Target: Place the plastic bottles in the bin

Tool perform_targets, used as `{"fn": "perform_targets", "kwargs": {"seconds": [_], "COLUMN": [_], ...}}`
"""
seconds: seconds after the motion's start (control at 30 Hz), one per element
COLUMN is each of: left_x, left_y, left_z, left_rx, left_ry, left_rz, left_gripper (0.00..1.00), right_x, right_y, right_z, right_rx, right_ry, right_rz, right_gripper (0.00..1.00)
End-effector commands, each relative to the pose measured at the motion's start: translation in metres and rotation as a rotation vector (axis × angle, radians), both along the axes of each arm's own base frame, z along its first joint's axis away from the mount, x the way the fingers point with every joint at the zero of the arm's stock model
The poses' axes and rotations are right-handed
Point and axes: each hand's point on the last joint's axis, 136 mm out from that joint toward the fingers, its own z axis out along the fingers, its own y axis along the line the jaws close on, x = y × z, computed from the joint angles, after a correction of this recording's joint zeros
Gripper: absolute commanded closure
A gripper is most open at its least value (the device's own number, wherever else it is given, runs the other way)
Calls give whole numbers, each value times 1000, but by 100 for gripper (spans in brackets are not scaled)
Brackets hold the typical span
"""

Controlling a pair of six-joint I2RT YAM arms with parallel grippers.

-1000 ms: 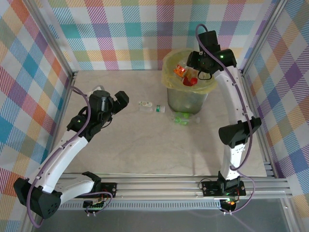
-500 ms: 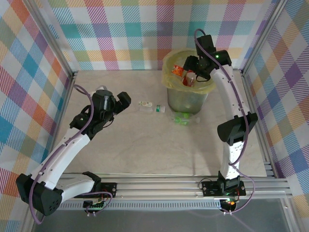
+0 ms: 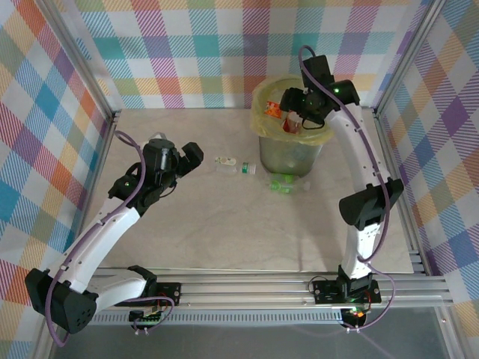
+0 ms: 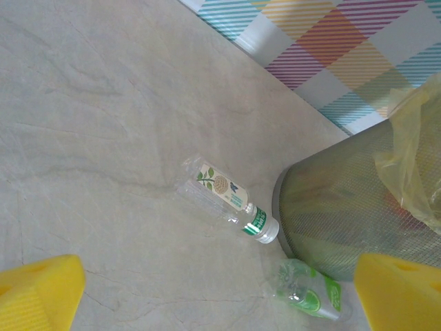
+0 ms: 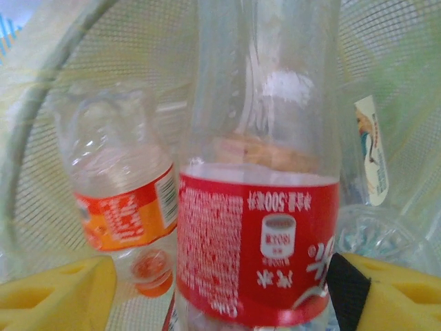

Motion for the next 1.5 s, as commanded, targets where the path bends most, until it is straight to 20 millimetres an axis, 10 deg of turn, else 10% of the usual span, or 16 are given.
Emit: {"fn": "perform_targets", "kwargs": {"seconds": [0.0, 0.2, 0.53, 0.97, 1.47], "left_x": [2, 1, 3, 1, 2], "left_y": [5, 6, 5, 7, 6], "left_z": [-8, -7, -12, -14, -15], "left_rx": [19, 21, 23, 33, 31], "left_ry": [10, 8, 19, 26, 28], "left_rz": [12, 14, 12, 16, 17], "left_gripper": [0, 0, 0, 0, 0], "right_x": [-11, -18, 12, 60, 57], "right_y": [12, 14, -45, -44, -19], "right_z": [27, 42, 51, 11, 6], "right_rx": [66, 89, -239, -307, -307], "right_ry": [-72, -122, -188, -135, -143], "right_rz": [69, 96, -99, -13, 208], "right_gripper": [22, 24, 25, 23, 53]}}
